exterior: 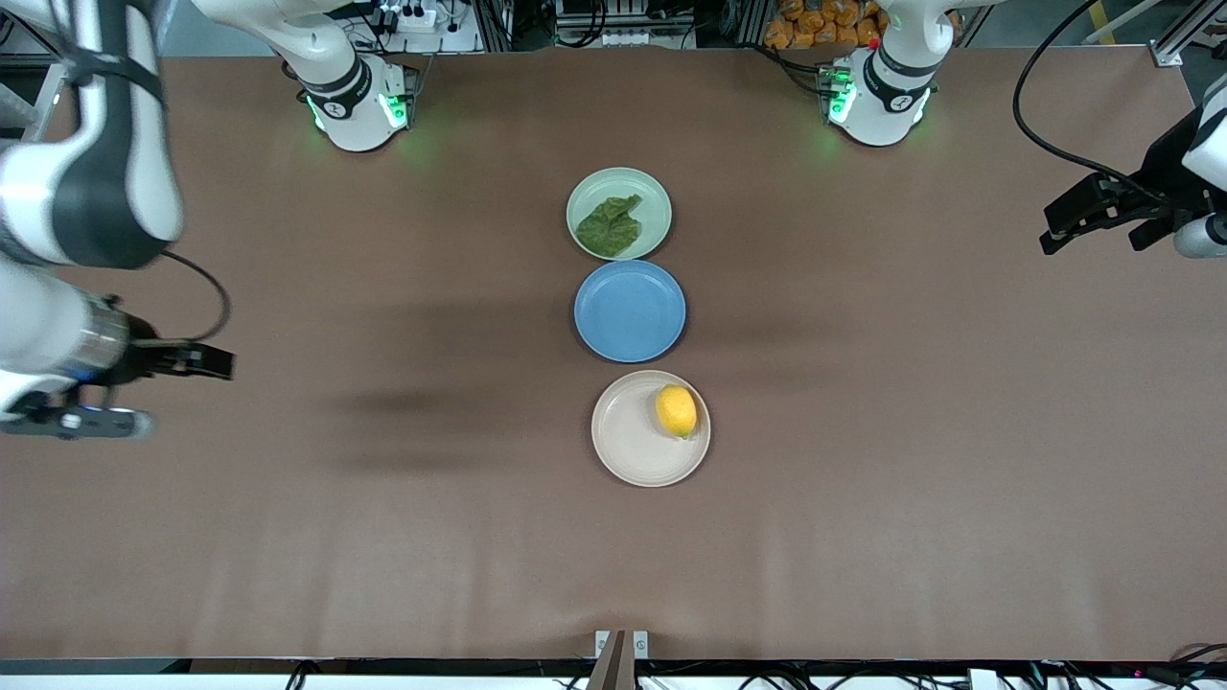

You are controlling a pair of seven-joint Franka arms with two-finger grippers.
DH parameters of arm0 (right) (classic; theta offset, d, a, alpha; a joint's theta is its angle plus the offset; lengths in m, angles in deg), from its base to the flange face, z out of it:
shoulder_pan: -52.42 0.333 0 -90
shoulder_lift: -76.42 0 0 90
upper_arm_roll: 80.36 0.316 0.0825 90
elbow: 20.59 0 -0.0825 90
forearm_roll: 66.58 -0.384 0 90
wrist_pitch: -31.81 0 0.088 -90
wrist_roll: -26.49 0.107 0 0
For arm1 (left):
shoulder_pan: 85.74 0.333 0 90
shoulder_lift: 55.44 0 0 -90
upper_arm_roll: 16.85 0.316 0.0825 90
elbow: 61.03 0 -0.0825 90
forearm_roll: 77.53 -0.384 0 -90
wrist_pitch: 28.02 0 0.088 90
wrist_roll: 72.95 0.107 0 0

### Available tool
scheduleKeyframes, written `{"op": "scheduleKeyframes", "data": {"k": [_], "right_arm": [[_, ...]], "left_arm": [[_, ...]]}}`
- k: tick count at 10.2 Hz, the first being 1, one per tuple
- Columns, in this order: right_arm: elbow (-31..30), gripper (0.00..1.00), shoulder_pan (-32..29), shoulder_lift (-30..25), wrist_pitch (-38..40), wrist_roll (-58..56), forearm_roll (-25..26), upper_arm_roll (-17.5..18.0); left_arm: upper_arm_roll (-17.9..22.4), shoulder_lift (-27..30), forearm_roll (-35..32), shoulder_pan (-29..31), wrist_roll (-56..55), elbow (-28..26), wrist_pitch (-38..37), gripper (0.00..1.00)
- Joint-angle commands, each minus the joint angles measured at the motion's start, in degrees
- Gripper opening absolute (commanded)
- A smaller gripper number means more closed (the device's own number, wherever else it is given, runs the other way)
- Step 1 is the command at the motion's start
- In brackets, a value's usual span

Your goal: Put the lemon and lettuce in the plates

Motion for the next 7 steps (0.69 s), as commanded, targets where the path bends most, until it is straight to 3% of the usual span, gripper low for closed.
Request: {"op": "scheduleKeyframes", "data": {"k": [1, 2, 5, 7], "right_arm": [[-1.3, 1.0, -3.1, -5.2, 0.9, 0.2, 0.4, 1.9], [-1.4, 1.0, -4.0, -7.1, 1.8, 0.4, 0.4, 2.4], [-1.4, 1.0, -12.6, -12.3, 5.4, 2.7, 0.6, 12.0], [-1.4, 1.0, -13.1, -15.1, 8.2, 7.5, 0.6, 14.1]], "left_arm": [[-0.2, 0.4, 0.3, 0.2, 1.5, 0.3, -1.0, 1.0], [-0.1, 0.4, 0.3, 0.2, 1.5, 0.3, -1.0, 1.0], [0.0, 0.4, 0.3, 0.2, 1.5, 0.3, -1.9, 1.0], [-0.1, 0.4, 0.3, 0.2, 1.4, 0.3, -2.2, 1.0]]}}
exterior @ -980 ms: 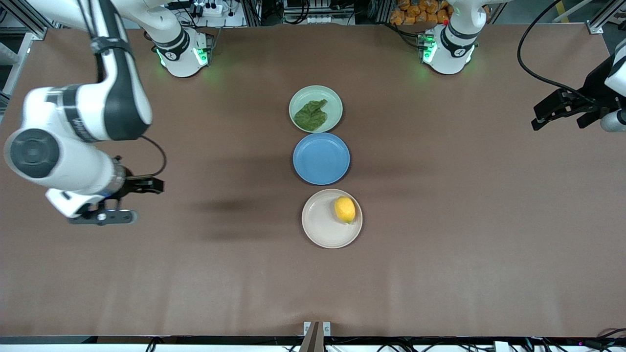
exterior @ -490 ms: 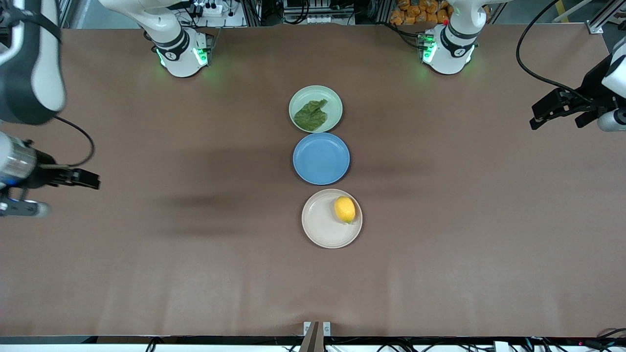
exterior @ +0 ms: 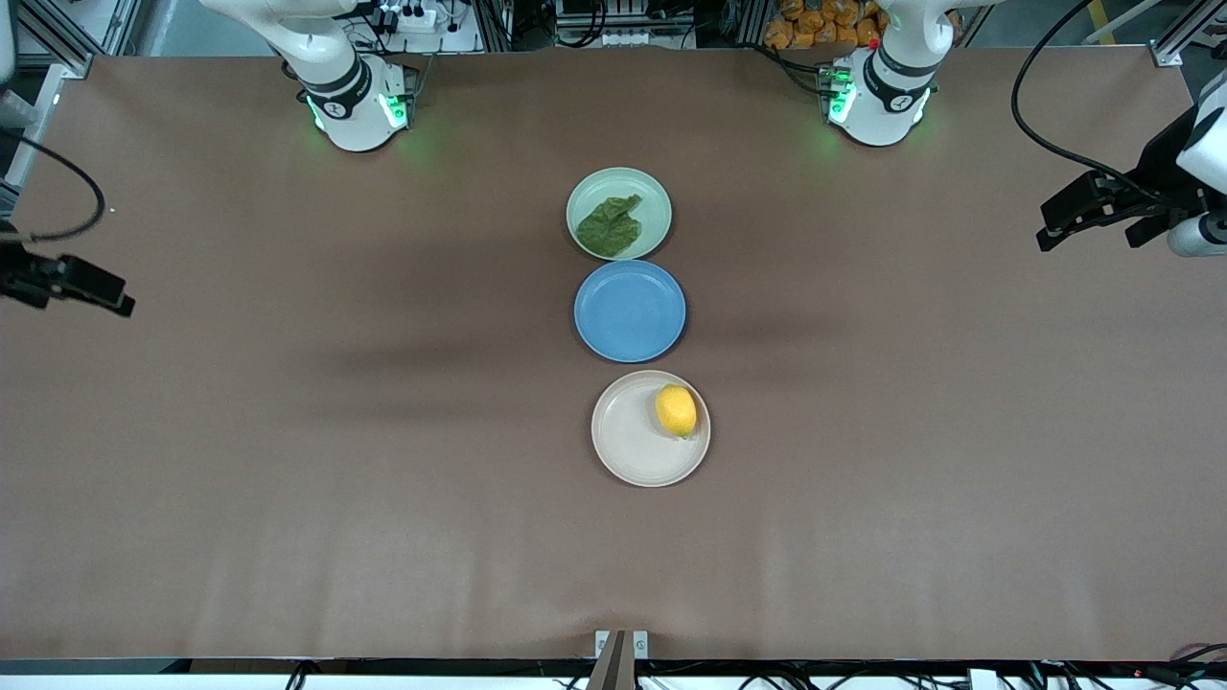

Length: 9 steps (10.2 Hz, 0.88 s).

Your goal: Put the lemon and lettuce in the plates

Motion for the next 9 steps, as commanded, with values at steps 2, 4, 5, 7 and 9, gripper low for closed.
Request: {"op": "scheduleKeyframes", "data": {"k": [2, 4, 5, 7, 9], "right_arm": [[-1.4, 1.0, -2.7, -4.5, 1.9, 4.9, 0.6, 4.2], [-1.4, 1.0, -4.5, -4.1, 0.8, -0.2, 0.5, 4.0], [-1.5, 1.0, -4.6, -4.1, 0.2, -6.6, 0.6, 3.9], [-1.4, 1.0, -4.6, -4.3, -0.4, -8.1, 0.7, 3.9], [-1.5, 1.0, -4.4, -4.0, -0.6, -8.1, 1.8, 3.9]], "left_arm": [[-0.1, 0.3, 0.3, 0.2, 1.4, 0.4, -1.1, 1.0], [-0.1, 0.4, 0.3, 0.2, 1.5, 0.4, -1.1, 1.0], [-0.1, 0.4, 0.3, 0.2, 1.5, 0.4, -1.1, 1.0], [-0.2, 0.3, 0.3, 0.0, 1.1, 0.4, -1.1, 1.0], [0.3, 0.3, 0.3, 0.2, 1.5, 1.1, -1.1, 1.0]]}}
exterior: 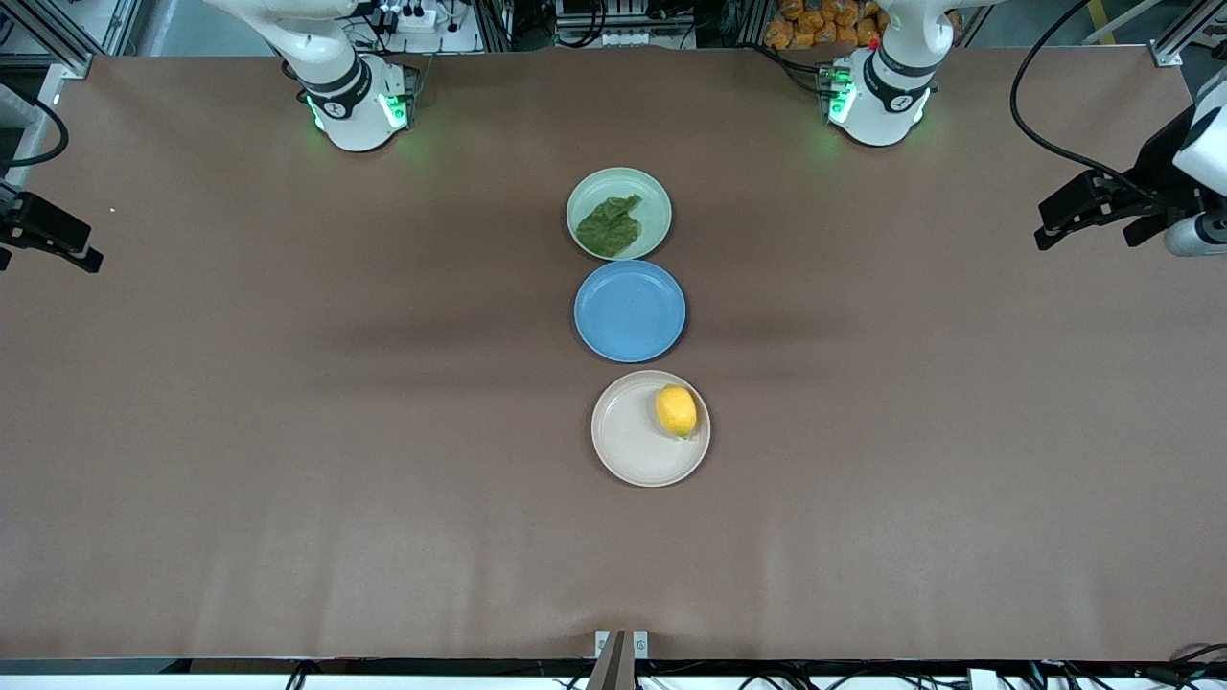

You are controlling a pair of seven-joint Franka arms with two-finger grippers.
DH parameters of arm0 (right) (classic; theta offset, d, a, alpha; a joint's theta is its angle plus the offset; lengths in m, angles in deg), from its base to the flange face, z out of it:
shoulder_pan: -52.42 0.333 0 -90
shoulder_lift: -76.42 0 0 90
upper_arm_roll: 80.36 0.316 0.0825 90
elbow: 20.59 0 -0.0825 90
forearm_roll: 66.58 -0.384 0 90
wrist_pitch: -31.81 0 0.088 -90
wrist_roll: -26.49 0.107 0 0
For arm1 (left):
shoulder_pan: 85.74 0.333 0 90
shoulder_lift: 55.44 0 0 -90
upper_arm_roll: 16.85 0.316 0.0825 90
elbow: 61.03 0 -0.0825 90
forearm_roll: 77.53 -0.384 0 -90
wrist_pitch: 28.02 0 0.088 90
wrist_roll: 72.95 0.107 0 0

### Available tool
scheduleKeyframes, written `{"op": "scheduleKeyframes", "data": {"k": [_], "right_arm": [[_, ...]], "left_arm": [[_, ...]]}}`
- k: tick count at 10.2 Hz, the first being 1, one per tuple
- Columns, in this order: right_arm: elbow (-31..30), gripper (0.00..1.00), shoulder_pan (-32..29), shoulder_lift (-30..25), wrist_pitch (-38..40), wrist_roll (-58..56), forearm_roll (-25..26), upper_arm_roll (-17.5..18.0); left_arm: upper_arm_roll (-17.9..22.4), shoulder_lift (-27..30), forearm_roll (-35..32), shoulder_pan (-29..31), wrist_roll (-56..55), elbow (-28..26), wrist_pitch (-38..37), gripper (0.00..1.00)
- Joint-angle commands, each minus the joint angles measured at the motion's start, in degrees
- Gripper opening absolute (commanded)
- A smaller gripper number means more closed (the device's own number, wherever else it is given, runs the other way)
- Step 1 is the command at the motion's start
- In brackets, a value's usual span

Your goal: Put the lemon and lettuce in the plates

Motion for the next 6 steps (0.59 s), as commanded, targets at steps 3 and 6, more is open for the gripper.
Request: {"op": "scheduleKeyframes", "data": {"k": [3, 6], "right_arm": [[-0.9, 1.0, -0.5, -0.4, -0.4, -0.8, 1.6, 0.9], [-0.5, 1.0, -0.5, 0.2, 0.0, -1.0, 1.4, 1.0]], "left_arm": [[0.6, 0.4, 0.3, 0.3, 1.5, 1.4, -1.1, 1.0], [0.5, 0.3, 0.3, 0.2, 1.4, 1.4, -1.0, 1.0]]}}
